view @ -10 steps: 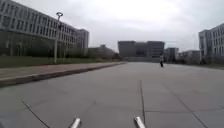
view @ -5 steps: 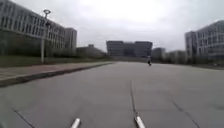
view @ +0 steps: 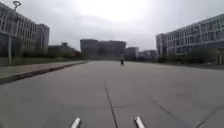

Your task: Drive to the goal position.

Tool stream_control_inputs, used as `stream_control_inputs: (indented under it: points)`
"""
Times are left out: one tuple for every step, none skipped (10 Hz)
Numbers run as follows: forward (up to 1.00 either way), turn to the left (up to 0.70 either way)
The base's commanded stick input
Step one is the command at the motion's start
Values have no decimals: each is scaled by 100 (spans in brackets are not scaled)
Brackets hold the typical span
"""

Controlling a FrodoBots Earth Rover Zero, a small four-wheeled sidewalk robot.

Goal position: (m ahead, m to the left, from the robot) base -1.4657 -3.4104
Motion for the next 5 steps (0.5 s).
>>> stream_control_inputs:
  points:
    - [0, -100]
    - [0, -100]
    - [0, -100]
    - [0, -100]
    - [0, -100]
